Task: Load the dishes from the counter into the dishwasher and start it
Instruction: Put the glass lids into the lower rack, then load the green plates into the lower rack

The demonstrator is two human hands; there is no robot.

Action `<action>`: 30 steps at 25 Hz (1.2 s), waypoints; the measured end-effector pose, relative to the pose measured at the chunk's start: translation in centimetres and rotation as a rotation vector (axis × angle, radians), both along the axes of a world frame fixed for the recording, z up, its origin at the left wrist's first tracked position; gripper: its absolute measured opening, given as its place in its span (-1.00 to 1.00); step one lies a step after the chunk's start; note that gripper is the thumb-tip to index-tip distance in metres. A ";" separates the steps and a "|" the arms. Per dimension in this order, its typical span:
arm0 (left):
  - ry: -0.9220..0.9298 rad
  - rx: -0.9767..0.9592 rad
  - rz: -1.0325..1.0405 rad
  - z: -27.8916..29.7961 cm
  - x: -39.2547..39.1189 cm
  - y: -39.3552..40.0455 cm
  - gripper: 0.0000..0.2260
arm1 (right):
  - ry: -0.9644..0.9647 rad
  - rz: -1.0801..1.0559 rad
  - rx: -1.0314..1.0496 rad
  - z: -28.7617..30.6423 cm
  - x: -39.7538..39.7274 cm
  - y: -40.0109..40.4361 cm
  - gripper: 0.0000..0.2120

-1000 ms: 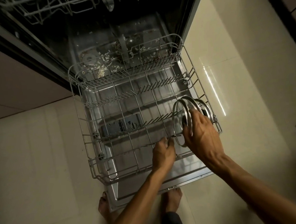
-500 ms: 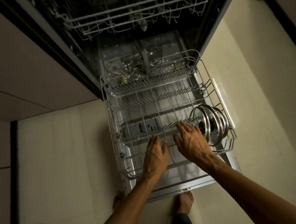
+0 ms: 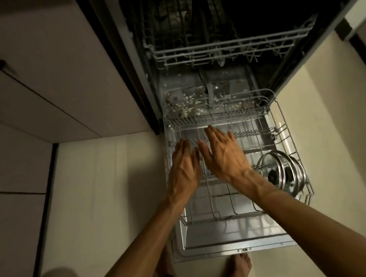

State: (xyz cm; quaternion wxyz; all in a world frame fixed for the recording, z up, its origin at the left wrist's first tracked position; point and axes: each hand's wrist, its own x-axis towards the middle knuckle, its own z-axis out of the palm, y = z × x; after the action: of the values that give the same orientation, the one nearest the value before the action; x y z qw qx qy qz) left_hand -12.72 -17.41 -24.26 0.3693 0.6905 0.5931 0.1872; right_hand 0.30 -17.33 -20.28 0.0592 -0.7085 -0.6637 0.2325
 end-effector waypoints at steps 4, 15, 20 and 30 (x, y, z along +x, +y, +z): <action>-0.046 0.054 0.086 4.7 -4.7 3.0 -0.41 | 0.026 0.067 0.102 4.9 -4.6 3.6 -0.41; -0.005 0.150 0.251 20.4 -20.0 7.6 -0.50 | 0.058 0.230 0.325 19.4 -18.4 10.2 -0.42; -0.031 0.191 0.286 28.3 -26.9 7.8 -0.50 | 0.089 0.270 0.435 26.4 -24.3 11.7 -0.36; -0.047 0.242 0.369 41.7 -36.1 8.2 -0.51 | 0.170 0.317 0.610 38.8 -32.1 13.8 -0.44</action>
State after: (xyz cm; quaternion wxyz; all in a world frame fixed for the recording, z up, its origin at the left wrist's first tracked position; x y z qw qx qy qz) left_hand -48.85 -9.24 17.49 0.2568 0.6049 0.6740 0.3375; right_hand -31.80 -3.54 18.56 0.2864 -0.5243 -0.7971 0.0881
